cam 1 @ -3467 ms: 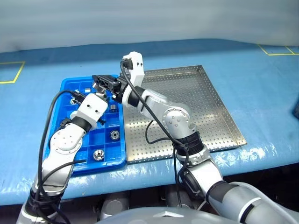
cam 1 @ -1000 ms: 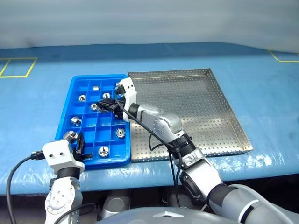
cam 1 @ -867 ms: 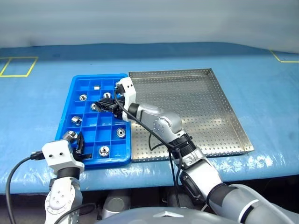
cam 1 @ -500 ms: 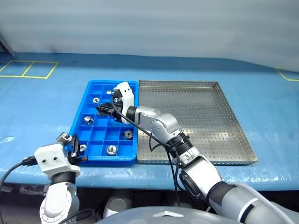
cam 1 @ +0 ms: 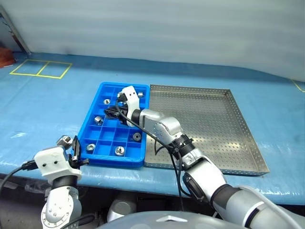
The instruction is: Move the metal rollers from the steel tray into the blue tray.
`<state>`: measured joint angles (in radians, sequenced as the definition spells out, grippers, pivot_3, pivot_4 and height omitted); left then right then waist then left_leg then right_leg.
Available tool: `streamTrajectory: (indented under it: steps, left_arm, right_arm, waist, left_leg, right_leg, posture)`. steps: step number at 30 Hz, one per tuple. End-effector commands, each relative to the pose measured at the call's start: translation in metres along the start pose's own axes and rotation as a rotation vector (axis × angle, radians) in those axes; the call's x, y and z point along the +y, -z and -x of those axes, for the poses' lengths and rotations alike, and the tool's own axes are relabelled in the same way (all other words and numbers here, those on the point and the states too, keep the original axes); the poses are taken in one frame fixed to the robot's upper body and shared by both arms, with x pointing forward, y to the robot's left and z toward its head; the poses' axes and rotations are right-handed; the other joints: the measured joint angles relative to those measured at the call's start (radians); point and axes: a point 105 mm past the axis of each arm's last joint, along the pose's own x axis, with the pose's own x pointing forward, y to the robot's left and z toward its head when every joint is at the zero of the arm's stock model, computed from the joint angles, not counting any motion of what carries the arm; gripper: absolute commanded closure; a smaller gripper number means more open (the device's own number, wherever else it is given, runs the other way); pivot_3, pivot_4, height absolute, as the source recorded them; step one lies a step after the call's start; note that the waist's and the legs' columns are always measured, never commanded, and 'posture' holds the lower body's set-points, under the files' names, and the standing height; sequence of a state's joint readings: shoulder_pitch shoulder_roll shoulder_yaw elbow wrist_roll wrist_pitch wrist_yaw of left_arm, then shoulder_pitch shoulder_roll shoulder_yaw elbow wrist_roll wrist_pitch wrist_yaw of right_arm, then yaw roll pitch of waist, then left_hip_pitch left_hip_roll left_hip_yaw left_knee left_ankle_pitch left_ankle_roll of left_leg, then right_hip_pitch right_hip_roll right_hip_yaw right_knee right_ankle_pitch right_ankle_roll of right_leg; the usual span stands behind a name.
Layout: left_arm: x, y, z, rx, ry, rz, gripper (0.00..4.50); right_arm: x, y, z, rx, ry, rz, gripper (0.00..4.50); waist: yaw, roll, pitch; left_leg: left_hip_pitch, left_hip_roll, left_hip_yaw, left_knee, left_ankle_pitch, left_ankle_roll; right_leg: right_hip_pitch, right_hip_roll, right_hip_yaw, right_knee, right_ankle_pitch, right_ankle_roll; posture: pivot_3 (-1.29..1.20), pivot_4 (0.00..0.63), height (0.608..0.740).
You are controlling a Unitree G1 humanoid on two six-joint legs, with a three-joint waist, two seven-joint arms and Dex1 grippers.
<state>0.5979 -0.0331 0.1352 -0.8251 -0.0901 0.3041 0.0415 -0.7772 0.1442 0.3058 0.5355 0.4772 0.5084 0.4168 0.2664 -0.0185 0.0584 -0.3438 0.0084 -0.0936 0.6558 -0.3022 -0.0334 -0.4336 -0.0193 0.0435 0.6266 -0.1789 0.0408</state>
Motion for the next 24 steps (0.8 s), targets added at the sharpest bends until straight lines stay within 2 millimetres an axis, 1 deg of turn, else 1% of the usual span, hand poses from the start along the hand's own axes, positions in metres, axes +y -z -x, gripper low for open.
streamTrajectory:
  steps: [1,11,22,24]
  left_arm:
    - [-0.003,-0.017,0.001,-0.065,0.013,0.006,3.15]
    - [-0.009,-0.015,-0.004,-0.064,0.049,0.009,3.15]
    - [-0.013,-0.015,-0.009,-0.058,0.095,0.0,3.15]
    - [-0.016,-0.015,-0.011,-0.056,0.11,0.0,3.15]
  right_arm:
    - [0.057,-0.036,-0.026,-0.099,-0.15,0.037,3.68]
    - [0.026,-0.018,-0.02,-0.047,-0.04,0.094,3.68]
    - [0.003,0.002,-0.01,0.022,0.047,0.149,3.68]
    - [0.0,0.006,-0.009,0.035,0.062,0.158,2.96]
  waist:
    - [0.001,0.0,0.0]
    - [0.0,0.001,-0.001]
    - [-0.01,0.002,-0.003]
    - [-0.012,0.002,-0.003]
  left_leg:
    - [0.0,0.0,0.0,0.0,0.0,0.0]
    - [0.0,0.0,0.0,0.0,0.0,0.0]
    - [0.002,0.0,0.0,0.0,0.0,0.0]
    - [0.002,0.0,0.0,0.0,0.0,0.0]
  right_leg:
    - [0.0,0.0,0.0,0.0,0.0,0.0]
    - [0.0,0.0,0.0,0.0,0.0,0.0]
    - [0.002,0.0,0.0,0.0,0.0,0.0]
    - [0.002,0.0,0.0,0.0,0.0,0.0]
  posture:
    - [0.51,0.0,0.74]
    - [0.48,0.0,0.74]
    - [0.45,0.0,0.74]
    - [0.44,0.0,0.74]
